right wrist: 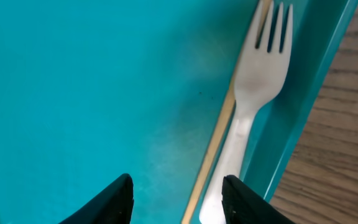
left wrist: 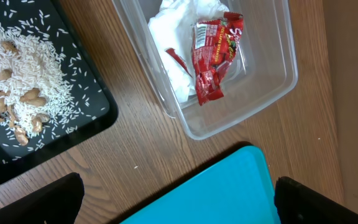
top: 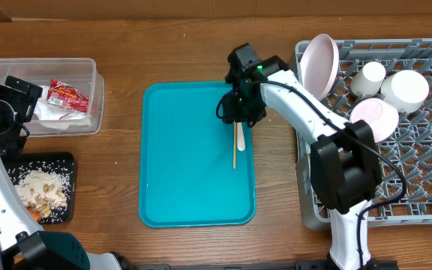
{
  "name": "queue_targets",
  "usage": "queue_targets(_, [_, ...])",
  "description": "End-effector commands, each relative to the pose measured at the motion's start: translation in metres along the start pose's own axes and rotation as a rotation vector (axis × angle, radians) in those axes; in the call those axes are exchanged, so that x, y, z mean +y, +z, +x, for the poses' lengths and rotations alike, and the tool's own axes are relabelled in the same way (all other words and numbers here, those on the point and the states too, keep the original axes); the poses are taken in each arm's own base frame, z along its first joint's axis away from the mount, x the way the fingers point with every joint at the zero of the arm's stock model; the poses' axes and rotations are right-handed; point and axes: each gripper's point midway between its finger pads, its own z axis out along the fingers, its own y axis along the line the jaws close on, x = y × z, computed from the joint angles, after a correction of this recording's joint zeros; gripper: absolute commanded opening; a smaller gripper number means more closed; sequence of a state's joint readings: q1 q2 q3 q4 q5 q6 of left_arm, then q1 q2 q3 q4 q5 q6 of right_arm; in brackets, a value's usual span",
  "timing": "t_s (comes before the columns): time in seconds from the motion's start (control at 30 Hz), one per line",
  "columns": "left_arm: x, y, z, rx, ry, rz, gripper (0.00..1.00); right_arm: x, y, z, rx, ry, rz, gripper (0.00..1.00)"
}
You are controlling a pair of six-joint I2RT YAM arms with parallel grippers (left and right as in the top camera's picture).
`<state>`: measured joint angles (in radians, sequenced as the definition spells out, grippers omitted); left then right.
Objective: Sort waste into correct bins and load items into the dishwasher
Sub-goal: 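Reach the right gripper to the white fork on the tray and grasp it, then lift the fork and carry it right into the dish rack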
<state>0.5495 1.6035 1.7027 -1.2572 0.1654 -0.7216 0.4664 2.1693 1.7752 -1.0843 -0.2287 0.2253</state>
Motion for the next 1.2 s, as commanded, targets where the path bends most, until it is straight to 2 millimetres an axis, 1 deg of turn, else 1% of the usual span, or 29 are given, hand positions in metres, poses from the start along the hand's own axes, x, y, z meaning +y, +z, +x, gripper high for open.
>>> queue_targets(0.0, [-0.004, -0.004, 0.0, -0.008, 0.032, 0.011, 1.0, -0.001, 0.005, 0.004, 0.016, 0.014, 0.009, 0.49])
queue_targets(0.2, [-0.004, -0.004, 0.0, -0.008, 0.031, 0.011, 1.0, -0.015, 0.025, 0.016, 0.048, 0.024, 0.047, 0.5])
queue_targets(0.4, [-0.004, -0.004, 0.0, -0.008, 0.031, 0.011, 1.0, -0.026, 0.045, 0.023, 0.082, 0.032, 0.076, 0.5])
queue_targets(0.6, [-0.004, -0.004, 0.0, -0.008, 0.032, 0.011, 1.0, -0.028, 0.053, 0.03, 0.108, 0.037, 0.076, 0.49])
queue_targets(0.67, [-0.004, -0.004, 0.0, -0.008, 0.031, 0.011, 1.0, -0.028, 0.053, 0.032, 0.116, 0.039, 0.078, 0.47])
queue_targets(0.8, [-0.004, -0.004, 0.0, -0.008, 0.032, 0.011, 1.0, -0.022, 0.054, 0.041, 0.146, -0.031, 0.087, 0.42])
queue_targets(0.93, [-0.004, -0.004, 0.0, -0.008, 0.032, 0.011, 1.0, -0.008, 0.058, 0.05, 0.164, -0.112, 0.095, 0.38])
queue_targets(1.03, [-0.004, -0.004, 0.0, -0.008, 0.032, 0.011, 1.0, -0.001, 0.061, 0.053, 0.155, -0.149, 0.14, 0.35])
queue_targets(1.17, [-0.004, -0.004, 0.0, -0.008, 0.031, 0.011, 1.0, 0.0, 0.062, 0.051, 0.139, -0.157, 0.164, 0.34])
